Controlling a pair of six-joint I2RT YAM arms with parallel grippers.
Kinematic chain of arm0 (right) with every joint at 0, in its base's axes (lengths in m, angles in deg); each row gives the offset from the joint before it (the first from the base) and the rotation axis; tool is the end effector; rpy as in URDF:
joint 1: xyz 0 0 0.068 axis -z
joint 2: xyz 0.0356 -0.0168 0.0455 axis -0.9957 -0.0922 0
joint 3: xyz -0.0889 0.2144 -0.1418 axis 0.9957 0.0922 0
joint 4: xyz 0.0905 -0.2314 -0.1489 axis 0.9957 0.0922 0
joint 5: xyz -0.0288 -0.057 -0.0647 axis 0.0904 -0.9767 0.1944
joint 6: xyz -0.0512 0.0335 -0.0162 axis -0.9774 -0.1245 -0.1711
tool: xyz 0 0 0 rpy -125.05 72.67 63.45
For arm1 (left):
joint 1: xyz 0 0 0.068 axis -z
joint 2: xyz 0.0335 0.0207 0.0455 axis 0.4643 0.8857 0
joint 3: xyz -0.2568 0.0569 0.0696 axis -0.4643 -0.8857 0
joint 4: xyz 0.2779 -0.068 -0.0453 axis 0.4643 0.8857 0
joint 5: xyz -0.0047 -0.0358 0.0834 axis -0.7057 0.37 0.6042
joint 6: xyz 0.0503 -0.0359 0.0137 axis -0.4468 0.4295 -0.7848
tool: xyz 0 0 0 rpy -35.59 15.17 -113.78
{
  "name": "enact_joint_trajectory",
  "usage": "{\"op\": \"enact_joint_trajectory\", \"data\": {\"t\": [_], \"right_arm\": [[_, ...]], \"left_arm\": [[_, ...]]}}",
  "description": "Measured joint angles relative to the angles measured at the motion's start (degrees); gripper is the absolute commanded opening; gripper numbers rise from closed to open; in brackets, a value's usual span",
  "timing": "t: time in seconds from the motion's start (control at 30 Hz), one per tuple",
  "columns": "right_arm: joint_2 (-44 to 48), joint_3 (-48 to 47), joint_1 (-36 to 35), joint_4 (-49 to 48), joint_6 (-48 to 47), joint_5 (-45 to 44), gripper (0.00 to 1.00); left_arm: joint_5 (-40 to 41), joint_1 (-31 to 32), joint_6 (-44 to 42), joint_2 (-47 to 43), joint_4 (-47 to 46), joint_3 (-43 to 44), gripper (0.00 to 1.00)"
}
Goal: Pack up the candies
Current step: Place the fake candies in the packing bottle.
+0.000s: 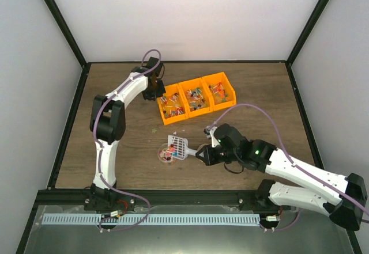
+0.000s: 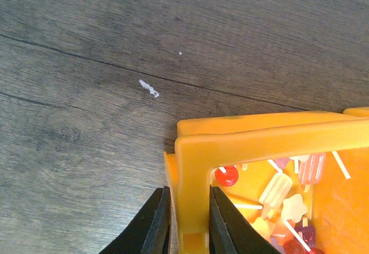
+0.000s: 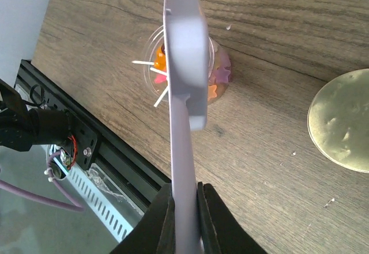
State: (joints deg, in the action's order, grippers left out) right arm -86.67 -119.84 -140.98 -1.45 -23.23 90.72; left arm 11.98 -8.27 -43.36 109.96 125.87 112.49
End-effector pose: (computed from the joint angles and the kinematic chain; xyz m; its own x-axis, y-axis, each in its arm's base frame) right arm 0.1225 0.1998 0.2477 -0.8773 -0.1518 -0.4553 -0.4180 0.7080 0.5693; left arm 0.4650 -0.1620 0.1798 -0.9145 -0.2783 -0.2938 -0.2394 0.9574 -0.1617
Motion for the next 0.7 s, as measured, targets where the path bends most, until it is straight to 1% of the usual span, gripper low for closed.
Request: {"op": "enact_joint_trajectory", "data": {"t": [0.3, 0.5, 0.6, 0.7], "right_arm": [[-3.7, -6.8, -5.6, 6.7, 0.0, -8.2, 0.01], [-8.3, -12.5, -11.9, 11.8, 1.7, -14.8, 0.01], [-10.7, -15.4, -14.0, 14.1, 2.5, -17.6, 0.01], [-10.7, -15.8, -14.5, 14.8, 3.8, -19.6, 0.01]], "left_arm": [[-0.2, -0.4, 0.0, 0.0, 0.1, 0.0, 0.19], [-0.2, -0.5, 0.0, 0.1, 0.1, 0.0, 0.2], [-0.2, -0.6, 0.0, 0.1, 0.1, 0.0, 0.22], [-0.2, -0.7, -0.1, 0.1, 0.3, 0.0, 0.24]]}}
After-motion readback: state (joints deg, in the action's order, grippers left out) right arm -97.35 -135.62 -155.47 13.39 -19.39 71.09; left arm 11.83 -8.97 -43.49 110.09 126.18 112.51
